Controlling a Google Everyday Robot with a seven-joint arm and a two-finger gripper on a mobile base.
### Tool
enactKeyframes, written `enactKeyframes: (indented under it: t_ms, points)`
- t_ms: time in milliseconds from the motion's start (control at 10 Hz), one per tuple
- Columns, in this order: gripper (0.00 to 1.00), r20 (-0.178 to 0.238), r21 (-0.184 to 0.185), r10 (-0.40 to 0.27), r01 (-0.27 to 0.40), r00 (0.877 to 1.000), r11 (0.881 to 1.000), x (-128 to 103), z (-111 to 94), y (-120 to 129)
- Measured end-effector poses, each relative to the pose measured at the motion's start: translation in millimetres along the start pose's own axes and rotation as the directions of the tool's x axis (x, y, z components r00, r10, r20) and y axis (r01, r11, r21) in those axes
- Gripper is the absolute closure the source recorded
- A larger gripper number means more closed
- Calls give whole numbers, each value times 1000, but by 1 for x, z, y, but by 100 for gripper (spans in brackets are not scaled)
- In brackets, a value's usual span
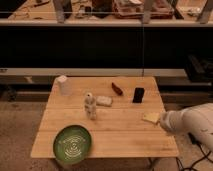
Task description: Knock the eraser over
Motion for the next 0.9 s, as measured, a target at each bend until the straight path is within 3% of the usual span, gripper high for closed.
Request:
enactKeyframes:
  t_ms: [300,600,700,900]
  points:
    - [60,-28,-19,-42,41,999,999,25,-7,-15]
    - [90,-25,-5,-39,39,999,999,36,-2,-28]
    - [97,-17,1,-28,28,999,1000,37,4,-30]
    - [100,6,25,-17,17,1000,1000,40,24,-42]
